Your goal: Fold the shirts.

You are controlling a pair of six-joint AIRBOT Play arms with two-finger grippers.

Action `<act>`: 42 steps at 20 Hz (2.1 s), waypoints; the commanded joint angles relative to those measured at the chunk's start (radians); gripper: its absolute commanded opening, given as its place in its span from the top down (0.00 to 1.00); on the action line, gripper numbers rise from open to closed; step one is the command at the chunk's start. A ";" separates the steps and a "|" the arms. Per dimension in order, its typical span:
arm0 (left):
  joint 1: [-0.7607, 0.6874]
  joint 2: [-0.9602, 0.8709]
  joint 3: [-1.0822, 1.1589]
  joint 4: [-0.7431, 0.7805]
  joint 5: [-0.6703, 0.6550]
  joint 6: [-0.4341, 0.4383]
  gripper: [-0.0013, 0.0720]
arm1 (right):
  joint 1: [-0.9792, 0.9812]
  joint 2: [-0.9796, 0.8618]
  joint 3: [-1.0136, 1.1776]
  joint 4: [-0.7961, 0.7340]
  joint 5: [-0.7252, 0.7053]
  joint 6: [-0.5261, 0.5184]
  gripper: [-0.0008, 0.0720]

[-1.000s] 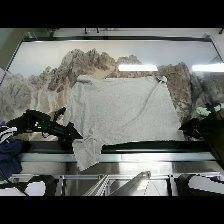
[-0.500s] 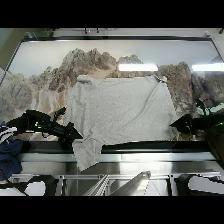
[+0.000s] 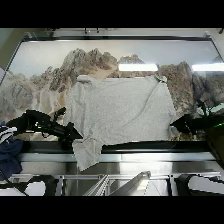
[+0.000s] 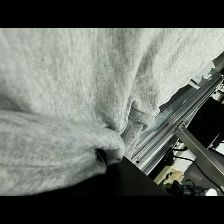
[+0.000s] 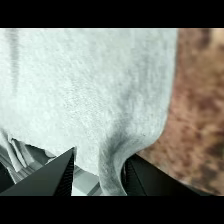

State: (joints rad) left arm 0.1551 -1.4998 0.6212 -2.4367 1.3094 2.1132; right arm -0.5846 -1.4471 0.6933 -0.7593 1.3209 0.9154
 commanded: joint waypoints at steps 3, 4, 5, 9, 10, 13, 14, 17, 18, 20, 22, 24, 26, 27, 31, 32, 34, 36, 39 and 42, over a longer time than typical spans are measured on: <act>-0.001 0.001 0.001 0.000 0.000 0.000 0.96 | -0.016 -0.003 -0.124 -0.003 -0.116 -0.014 0.49; -0.001 0.001 0.001 0.000 0.000 0.000 0.96 | -0.016 -0.007 -0.140 0.003 -0.121 -0.026 0.49; 0.000 0.001 0.001 -0.001 0.000 0.000 0.96 | -0.016 -0.013 -0.151 0.008 -0.121 -0.031 0.49; 0.000 0.001 0.011 -0.026 0.054 0.011 0.96 | -0.016 -0.018 -0.152 0.129 -0.021 -0.106 0.87; -0.001 0.006 0.038 -0.045 0.108 0.027 0.96 | -0.015 -0.006 -0.148 0.196 0.037 -0.142 0.88; 0.000 0.111 0.142 -0.138 0.227 0.035 0.96 | -0.015 0.103 -0.145 0.449 0.256 -0.248 0.96; 0.000 0.166 0.195 -0.187 0.282 0.050 0.96 | -0.015 0.164 -0.145 0.545 0.318 -0.278 0.96; 0.006 0.348 0.400 -0.348 0.475 0.135 0.96 | -0.016 0.443 -0.139 0.949 0.435 -0.327 0.96; 0.021 0.408 0.480 -0.416 0.525 0.169 0.96 | -0.016 0.556 -0.119 1.080 0.438 -0.342 0.96; 0.090 0.536 0.685 -0.511 0.524 0.217 0.96 | -0.032 0.772 -0.049 1.268 0.376 -0.371 0.96; 0.203 0.624 0.913 -0.557 0.494 0.225 0.96 | -0.094 0.986 0.067 1.328 0.145 -0.383 0.96; 0.351 0.658 1.128 -0.555 0.483 0.220 0.96 | -0.168 1.126 0.182 1.276 -0.118 -0.459 0.97; 0.470 0.636 1.284 -0.553 0.466 0.183 0.96 | -0.224 1.198 0.278 1.112 -0.345 -0.452 0.97; 0.473 0.614 1.320 -0.552 0.436 0.162 0.96 | -0.239 1.202 0.310 1.038 -0.379 -0.419 0.97; 0.329 0.415 1.372 -0.524 0.445 0.069 0.96 | -0.240 1.078 0.317 0.853 -0.288 -0.311 0.97; 0.270 0.356 1.350 -0.494 0.460 0.063 0.96 | -0.237 1.017 0.300 0.833 -0.211 -0.275 0.97; 0.145 0.219 1.273 -0.385 0.519 0.052 0.96 | -0.177 0.899 0.215 0.834 -0.083 -0.285 0.97; 0.045 0.093 1.193 -0.245 0.523 0.062 0.96 | -0.059 0.812 0.075 0.834 -0.111 -0.336 0.97; -0.018 -0.098 1.100 -0.138 0.512 0.106 0.96 | 0.134 0.683 -0.112 0.795 -0.383 -0.426 0.97; 0.006 -0.287 1.059 -0.122 0.451 0.107 0.96 | 0.264 0.476 -0.139 0.716 -0.612 -0.451 0.97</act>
State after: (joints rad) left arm 0.1730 -1.6154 1.7306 -2.6316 1.7969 2.2093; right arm -0.4438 -0.8082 0.6174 0.0208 0.9138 0.5098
